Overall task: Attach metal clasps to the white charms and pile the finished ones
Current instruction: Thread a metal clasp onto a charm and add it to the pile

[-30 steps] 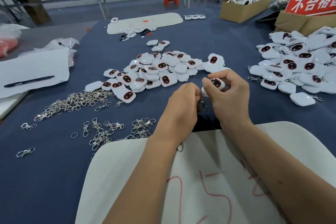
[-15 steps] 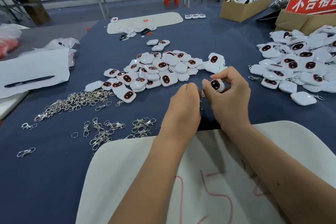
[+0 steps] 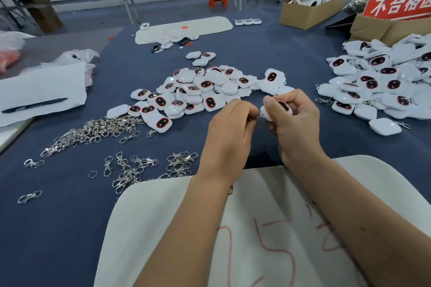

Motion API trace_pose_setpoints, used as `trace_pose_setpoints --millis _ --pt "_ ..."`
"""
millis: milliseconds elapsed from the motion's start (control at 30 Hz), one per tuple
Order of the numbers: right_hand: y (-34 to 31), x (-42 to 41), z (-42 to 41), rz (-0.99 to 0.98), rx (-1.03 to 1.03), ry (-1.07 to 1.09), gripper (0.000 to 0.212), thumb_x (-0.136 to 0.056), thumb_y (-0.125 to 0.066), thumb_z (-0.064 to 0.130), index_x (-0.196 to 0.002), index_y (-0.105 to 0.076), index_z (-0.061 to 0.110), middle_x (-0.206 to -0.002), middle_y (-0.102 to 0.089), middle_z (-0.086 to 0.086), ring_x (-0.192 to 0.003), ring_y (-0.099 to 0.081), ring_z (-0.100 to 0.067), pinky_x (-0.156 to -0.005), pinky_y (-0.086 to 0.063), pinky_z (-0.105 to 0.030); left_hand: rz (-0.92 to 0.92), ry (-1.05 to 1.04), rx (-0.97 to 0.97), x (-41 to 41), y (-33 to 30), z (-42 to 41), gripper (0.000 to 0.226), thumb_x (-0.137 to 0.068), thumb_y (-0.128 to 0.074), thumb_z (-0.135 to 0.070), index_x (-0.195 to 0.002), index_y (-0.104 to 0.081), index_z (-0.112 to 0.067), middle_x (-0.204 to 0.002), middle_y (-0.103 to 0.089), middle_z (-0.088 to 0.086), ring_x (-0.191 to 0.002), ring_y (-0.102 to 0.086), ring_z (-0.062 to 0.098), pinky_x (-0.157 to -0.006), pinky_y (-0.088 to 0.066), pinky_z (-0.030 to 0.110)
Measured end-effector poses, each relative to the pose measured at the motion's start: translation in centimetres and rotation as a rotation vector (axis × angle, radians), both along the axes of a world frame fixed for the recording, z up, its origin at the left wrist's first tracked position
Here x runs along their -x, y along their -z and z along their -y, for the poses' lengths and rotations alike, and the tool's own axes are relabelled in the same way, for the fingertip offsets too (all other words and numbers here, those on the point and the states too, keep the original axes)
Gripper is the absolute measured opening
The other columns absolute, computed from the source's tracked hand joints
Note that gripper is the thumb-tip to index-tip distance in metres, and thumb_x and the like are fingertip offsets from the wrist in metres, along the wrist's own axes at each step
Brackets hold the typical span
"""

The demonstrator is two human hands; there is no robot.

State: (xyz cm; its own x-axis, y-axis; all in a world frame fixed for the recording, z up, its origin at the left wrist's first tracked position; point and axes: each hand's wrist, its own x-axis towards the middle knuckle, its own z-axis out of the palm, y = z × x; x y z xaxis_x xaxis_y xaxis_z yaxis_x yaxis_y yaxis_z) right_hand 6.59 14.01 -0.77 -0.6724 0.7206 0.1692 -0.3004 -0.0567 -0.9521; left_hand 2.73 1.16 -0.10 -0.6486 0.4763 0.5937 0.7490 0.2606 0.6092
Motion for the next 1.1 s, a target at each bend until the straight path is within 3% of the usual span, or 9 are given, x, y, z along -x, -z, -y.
trace_pose_setpoints --millis 100,300,367,467,667,833,933,1100 --pt "0.2 0.1 -0.1 0.002 -0.015 -0.005 0.02 -0.091 -0.077 0.01 -0.081 -0.06 0.013 -0.063 -0.063 -0.002 -0.053 -0.052 -0.016 -0.048 -0.045 -0.025 -0.025 -0.016 -0.001 0.2 0.0 0.2 0.009 -0.094 -0.065 0.001 -0.093 -0.071 -0.006 -0.09 -0.069 0.001 -0.085 -0.061 0.017 -0.078 -0.05 0.041" --pt "0.3 0.2 0.2 -0.009 -0.14 -0.022 0.017 -0.091 -0.081 0.021 -0.091 -0.066 0.015 -0.076 -0.066 -0.007 -0.064 -0.061 -0.016 -0.058 -0.053 -0.027 0.032 -0.072 0.024 0.5 0.3 0.3 0.013 -0.097 -0.061 -0.005 -0.088 -0.07 -0.009 -0.083 -0.067 -0.002 -0.08 -0.059 0.019 -0.075 -0.049 0.046" --pt "0.3 0.2 0.3 -0.013 -0.171 -0.073 0.011 -0.092 -0.08 0.019 -0.099 -0.07 0.019 -0.081 -0.069 -0.006 -0.068 -0.063 -0.015 -0.062 -0.055 -0.029 0.073 -0.084 0.027 0.7 0.4 0.5 0.013 -0.097 -0.06 -0.005 -0.088 -0.069 -0.008 -0.081 -0.066 -0.002 -0.08 -0.059 0.02 -0.074 -0.049 0.047" --pt "0.3 0.0 0.4 -0.024 -0.286 -0.131 0.02 -0.092 -0.08 0.013 -0.11 -0.071 0.015 -0.09 -0.07 -0.007 -0.069 -0.064 -0.014 -0.066 -0.053 -0.028 0.141 -0.098 0.07 1.2 0.4 0.8 0.013 -0.096 -0.06 -0.006 -0.089 -0.071 -0.009 -0.082 -0.067 0.0 -0.081 -0.061 0.023 -0.076 -0.05 0.048" --pt "0.3 -0.2 0.6 -0.069 -0.416 -0.268 0.027 -0.089 -0.079 0.004 -0.112 -0.066 0.011 -0.083 -0.066 -0.005 -0.073 -0.07 -0.02 -0.071 -0.058 -0.033 0.287 -0.097 0.148 1.9 0.0 1.5 0.013 -0.098 -0.064 -0.013 -0.087 -0.071 -0.012 -0.081 -0.071 0.001 -0.079 -0.065 0.019 -0.075 -0.053 0.041" --pt "0.4 0.2 0.4 -0.089 -0.235 -0.23 0.023 -0.091 -0.078 0.006 -0.111 -0.068 0.01 -0.083 -0.067 0.001 -0.065 -0.06 -0.014 -0.057 -0.05 -0.023 0.391 -0.067 -0.018 1.4 -0.2 1.4 0.006 -0.092 -0.07 -0.005 -0.088 -0.07 -0.01 -0.075 -0.069 -0.002 -0.066 -0.06 0.007 -0.064 -0.046 0.014" --pt "0.3 0.2 0.1 -0.109 -0.068 -0.253 0.021 -0.091 -0.078 0.012 -0.11 -0.069 0.012 -0.083 -0.067 0.0 -0.064 -0.058 -0.014 -0.056 -0.048 -0.023 0.468 -0.044 -0.147 0.9 -0.2 0.7 0.018 -0.087 -0.073 0.001 -0.092 -0.068 -0.015 -0.079 -0.068 -0.006 -0.066 -0.06 0.004 -0.066 -0.049 0.015" --pt "0.4 0.2 -0.2 -0.083 0.053 -0.277 0.03 -0.083 -0.085 0.024 -0.107 -0.071 0.014 -0.089 -0.067 -0.006 -0.062 -0.057 -0.015 -0.054 -0.045 -0.021 0.587 -0.071 -0.356 1.1 -0.2 0.5 0.015 -0.087 -0.076 0.0 -0.094 -0.073 -0.013 -0.084 -0.077 0.0 -0.074 -0.07 0.007 -0.074 -0.054 0.017"
